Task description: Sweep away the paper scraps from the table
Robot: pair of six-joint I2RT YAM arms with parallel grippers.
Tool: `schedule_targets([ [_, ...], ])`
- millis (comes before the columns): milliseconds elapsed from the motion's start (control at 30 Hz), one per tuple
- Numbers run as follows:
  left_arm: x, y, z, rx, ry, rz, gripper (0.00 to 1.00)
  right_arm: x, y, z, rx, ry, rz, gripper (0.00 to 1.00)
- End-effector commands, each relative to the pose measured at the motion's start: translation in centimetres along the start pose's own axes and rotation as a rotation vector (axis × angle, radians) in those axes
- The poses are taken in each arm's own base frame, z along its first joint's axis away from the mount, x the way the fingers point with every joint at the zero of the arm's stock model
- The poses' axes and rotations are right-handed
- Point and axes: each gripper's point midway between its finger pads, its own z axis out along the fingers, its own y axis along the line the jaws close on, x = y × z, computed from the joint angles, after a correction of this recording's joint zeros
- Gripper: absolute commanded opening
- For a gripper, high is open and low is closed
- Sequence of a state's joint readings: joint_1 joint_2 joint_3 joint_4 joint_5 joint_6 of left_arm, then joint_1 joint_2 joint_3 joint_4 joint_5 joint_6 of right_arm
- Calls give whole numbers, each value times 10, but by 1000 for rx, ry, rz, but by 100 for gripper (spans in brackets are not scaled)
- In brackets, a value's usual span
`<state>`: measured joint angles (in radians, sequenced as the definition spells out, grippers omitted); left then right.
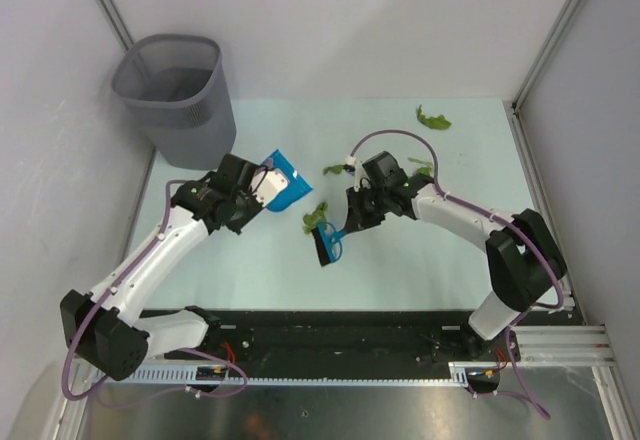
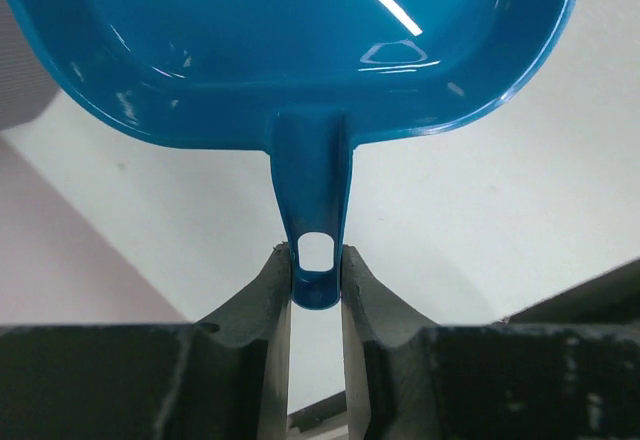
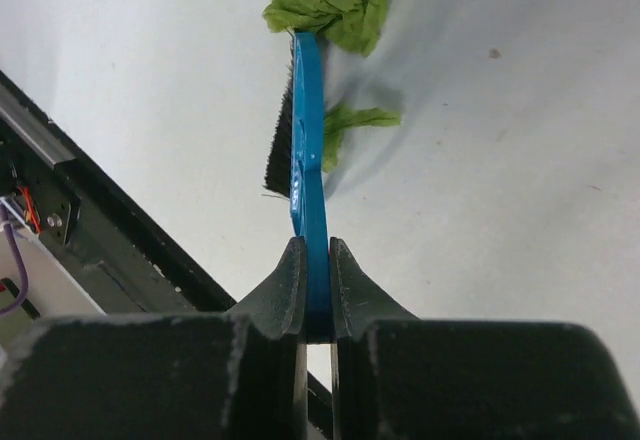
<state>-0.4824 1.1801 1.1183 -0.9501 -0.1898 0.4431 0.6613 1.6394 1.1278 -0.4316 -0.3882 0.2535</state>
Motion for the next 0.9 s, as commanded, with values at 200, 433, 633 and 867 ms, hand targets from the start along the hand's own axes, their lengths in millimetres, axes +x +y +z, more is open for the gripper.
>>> schedule_targets([
  [200,35,-53,25,299,73,-43,0,-28,4,-76,61,-160,-51,0],
  [433,89,-81,52,394,271,13,0,-45,12,-127,129,-290,-66,0],
  [633,106,-79,67,371,364,38,5,-43,10,-137,158,-304,-67,0],
  [867,98,-73,86,340,315,73,55,-41,10,-138,159,-301,-72,0],
])
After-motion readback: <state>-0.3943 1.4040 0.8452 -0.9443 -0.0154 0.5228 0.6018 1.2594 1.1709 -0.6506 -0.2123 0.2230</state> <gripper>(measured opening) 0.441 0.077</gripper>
